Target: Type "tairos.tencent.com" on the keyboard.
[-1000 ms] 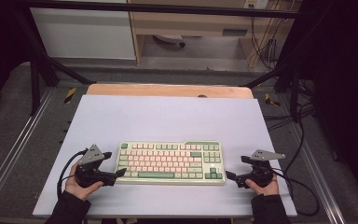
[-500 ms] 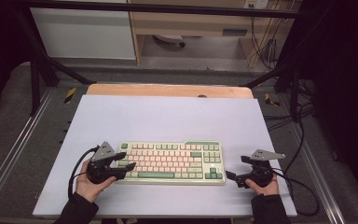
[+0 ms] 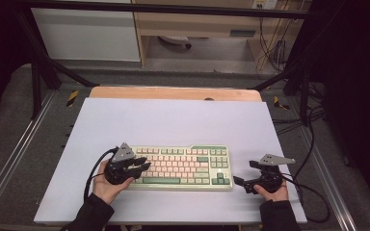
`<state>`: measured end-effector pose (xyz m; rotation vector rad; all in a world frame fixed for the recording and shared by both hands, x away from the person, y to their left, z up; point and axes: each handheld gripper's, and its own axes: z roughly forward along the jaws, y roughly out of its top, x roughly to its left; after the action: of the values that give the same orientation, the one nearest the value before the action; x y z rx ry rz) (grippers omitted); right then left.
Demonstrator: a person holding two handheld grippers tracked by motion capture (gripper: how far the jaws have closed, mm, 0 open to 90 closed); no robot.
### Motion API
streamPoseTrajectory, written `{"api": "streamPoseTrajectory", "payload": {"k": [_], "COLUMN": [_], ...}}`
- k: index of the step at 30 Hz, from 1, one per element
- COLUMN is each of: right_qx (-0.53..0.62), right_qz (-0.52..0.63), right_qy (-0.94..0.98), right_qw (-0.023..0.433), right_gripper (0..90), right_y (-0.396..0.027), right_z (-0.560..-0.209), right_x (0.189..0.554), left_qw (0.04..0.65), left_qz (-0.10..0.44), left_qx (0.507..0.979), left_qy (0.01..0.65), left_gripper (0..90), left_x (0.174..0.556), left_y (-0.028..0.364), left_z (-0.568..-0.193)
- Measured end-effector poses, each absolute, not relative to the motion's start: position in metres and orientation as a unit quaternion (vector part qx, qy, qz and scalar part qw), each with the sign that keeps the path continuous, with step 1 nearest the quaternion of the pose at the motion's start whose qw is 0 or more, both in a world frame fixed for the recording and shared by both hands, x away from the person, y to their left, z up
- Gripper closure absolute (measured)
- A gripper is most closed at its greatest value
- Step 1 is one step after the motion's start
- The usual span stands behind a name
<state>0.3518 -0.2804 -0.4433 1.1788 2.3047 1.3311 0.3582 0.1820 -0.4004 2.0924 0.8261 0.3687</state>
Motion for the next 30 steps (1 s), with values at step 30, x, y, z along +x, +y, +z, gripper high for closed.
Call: {"api": "streamPoseTrajectory", "payload": {"k": [30], "right_qx": [0.401], "right_qz": [0.456], "right_qy": [0.786], "right_qw": [0.115], "right_gripper": [1.4], "right_y": [-0.281], "right_z": [-0.443], "right_x": [0.352], "left_qw": [0.396], "left_qz": [0.141], "left_qx": [0.843], "left_qy": [0.335], "left_gripper": [90.0], "left_x": [0.381], "left_y": [0.146], "left_z": [-0.423]}}
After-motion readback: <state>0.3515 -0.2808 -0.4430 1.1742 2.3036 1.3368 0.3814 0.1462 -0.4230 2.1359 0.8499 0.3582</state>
